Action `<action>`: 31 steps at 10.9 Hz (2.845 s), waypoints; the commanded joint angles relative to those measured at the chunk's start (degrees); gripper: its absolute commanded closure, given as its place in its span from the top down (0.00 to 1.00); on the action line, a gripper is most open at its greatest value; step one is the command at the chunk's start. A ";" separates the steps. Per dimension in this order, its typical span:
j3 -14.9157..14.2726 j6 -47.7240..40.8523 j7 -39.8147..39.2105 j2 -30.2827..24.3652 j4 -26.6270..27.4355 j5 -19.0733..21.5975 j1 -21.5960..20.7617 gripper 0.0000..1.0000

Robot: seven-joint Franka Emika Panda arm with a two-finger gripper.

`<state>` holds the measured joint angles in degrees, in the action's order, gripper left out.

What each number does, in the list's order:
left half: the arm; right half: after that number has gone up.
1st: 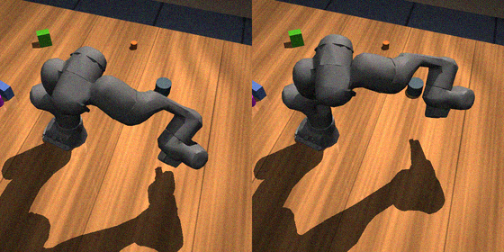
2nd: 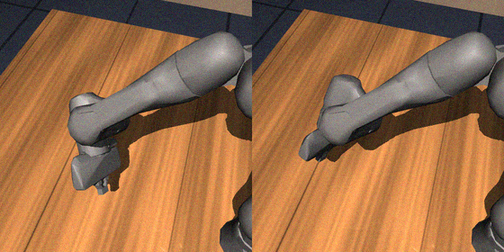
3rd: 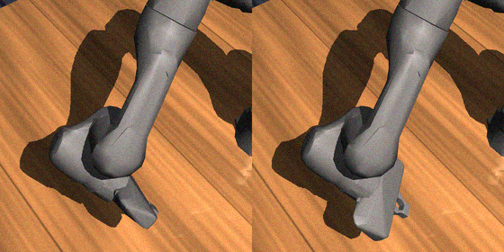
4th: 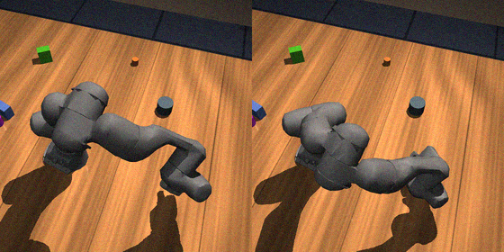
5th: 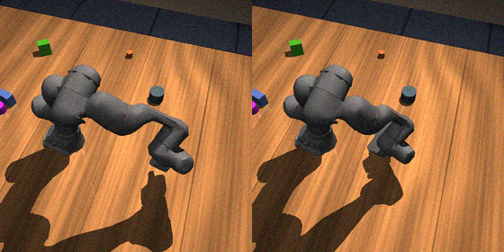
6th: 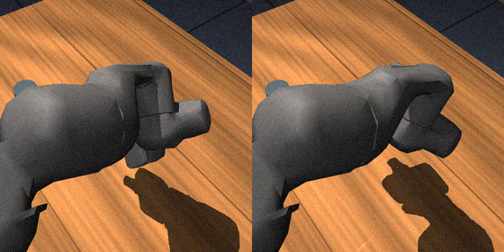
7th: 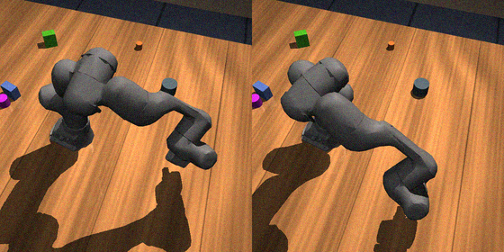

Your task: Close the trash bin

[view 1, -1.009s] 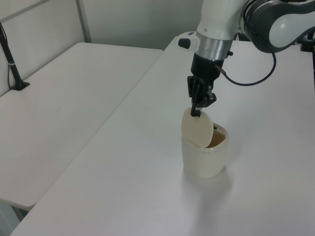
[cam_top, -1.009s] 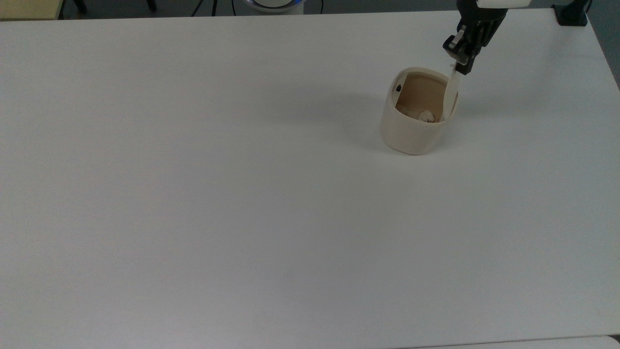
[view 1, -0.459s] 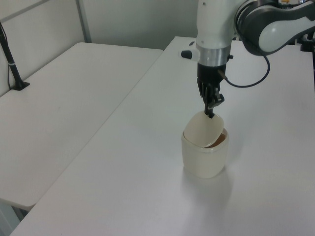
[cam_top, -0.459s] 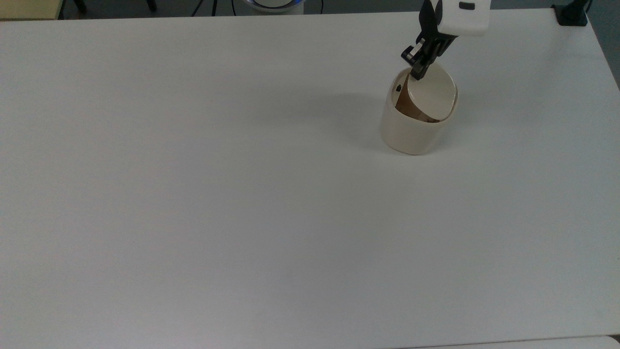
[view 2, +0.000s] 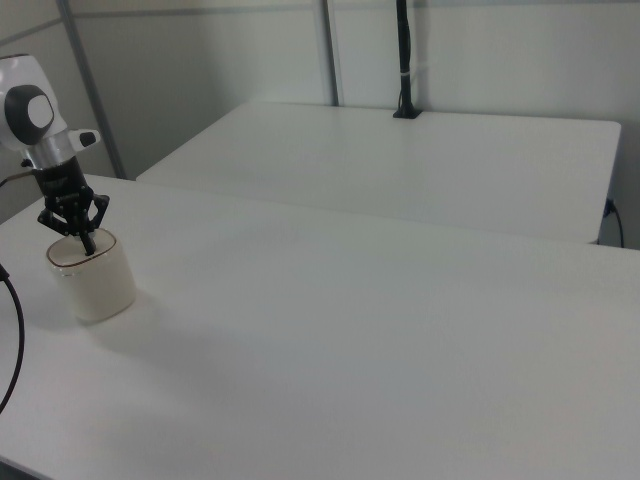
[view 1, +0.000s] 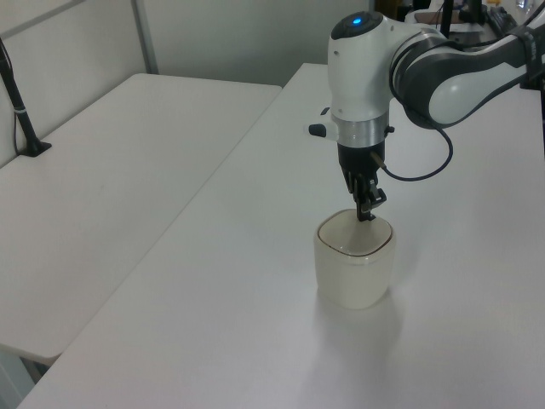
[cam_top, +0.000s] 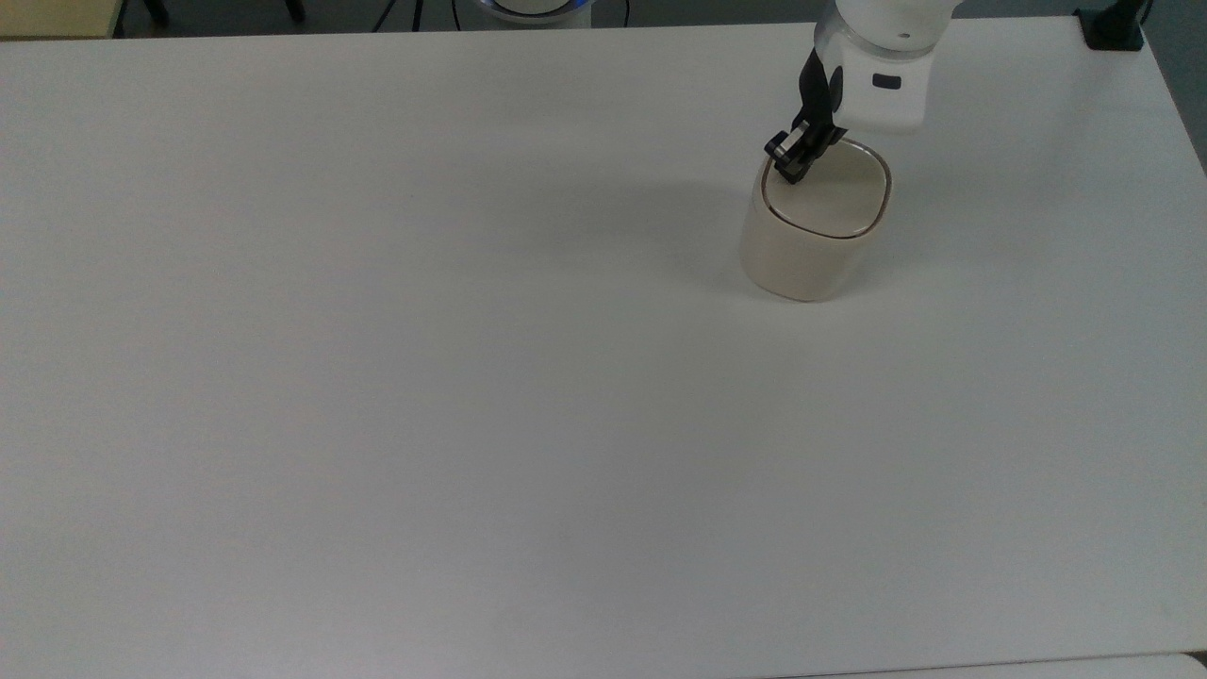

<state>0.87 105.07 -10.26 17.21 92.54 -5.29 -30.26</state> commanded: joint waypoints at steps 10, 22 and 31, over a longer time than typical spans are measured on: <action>-0.96 -9.50 3.46 -11.92 -1.23 -1.13 9.67 0.02; -0.79 -13.05 12.19 -15.89 -1.93 0.89 30.43 0.33; -0.70 -13.13 11.31 -16.24 -1.67 0.81 30.35 1.00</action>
<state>-0.34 92.85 1.03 1.99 90.28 -5.21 -0.22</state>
